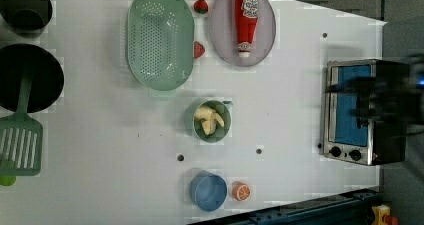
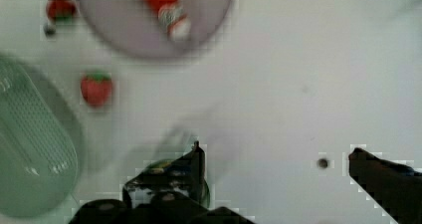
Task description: Pick Banana and place it in mug.
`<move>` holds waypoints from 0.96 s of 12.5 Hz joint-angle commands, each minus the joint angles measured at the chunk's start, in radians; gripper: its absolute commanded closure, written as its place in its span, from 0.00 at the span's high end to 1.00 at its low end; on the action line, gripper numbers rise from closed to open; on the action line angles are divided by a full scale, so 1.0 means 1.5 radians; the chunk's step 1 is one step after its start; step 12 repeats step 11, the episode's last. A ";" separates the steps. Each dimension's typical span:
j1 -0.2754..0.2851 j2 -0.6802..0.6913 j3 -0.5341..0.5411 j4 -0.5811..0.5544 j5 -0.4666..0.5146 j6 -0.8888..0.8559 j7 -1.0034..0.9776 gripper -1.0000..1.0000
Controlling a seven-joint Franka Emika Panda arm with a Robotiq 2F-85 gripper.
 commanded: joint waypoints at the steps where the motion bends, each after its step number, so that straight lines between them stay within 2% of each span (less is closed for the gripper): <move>1: -0.028 -0.034 -0.073 0.063 -0.014 -0.058 0.010 1.00; 4: -0.029 -0.043 -0.115 0.093 -0.014 -0.163 0.011 1.00; 12: -0.029 -0.029 -0.132 0.088 -0.014 -0.171 0.011 1.00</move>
